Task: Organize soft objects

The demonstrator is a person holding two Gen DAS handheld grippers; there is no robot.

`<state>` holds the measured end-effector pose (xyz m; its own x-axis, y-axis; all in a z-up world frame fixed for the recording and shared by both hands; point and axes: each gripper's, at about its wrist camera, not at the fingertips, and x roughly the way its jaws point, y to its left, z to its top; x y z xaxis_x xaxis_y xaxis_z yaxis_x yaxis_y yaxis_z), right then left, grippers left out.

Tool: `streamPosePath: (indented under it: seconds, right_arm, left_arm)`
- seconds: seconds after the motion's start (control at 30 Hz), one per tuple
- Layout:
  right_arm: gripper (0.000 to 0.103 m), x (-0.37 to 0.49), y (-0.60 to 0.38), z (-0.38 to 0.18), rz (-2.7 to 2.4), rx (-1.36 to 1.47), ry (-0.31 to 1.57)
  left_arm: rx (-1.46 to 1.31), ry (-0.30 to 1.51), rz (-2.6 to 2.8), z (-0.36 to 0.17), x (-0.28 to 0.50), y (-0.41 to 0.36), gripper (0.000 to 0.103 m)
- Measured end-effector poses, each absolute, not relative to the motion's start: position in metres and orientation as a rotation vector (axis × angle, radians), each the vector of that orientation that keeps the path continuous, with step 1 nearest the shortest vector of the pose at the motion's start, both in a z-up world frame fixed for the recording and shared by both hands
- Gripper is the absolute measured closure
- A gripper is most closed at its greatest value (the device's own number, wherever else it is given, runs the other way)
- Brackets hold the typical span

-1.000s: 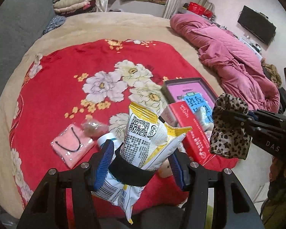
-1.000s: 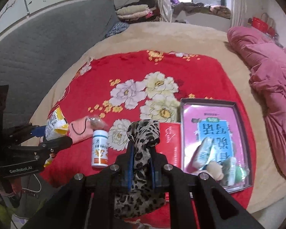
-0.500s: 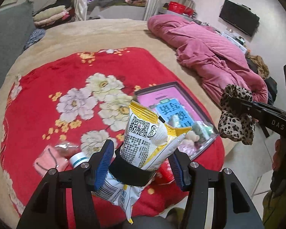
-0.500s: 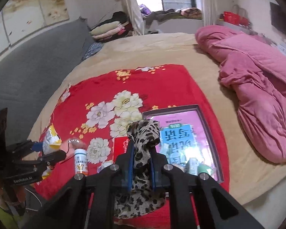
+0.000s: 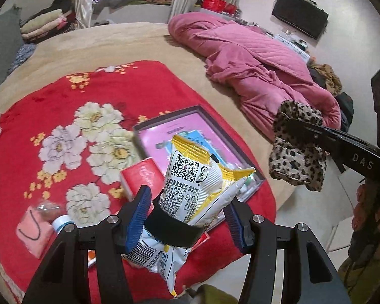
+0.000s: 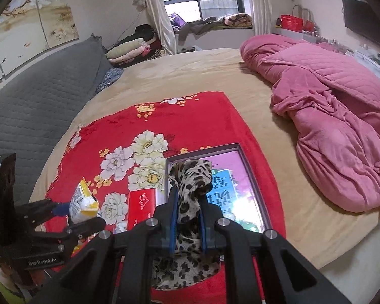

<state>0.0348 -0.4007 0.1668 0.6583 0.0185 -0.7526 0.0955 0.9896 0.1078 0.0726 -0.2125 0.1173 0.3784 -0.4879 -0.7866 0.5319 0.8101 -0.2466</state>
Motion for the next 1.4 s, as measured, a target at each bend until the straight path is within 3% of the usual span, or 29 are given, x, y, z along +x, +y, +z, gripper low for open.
streamPosePath:
  seconds: [0.77, 1.4]
  right_arm:
    - [0.089, 0.041, -0.454, 0.153, -0.119, 0.171, 0.857]
    - [0.089, 0.069, -0.503, 0.081, -0.211, 0.187, 0.996]
  left_arm:
    - [0.127, 1.041, -0.703, 0.084, 0.079, -0.291, 0.045]
    - [0.174, 1.218, -0.758, -0.007, 0.085, -0.350, 0.045]
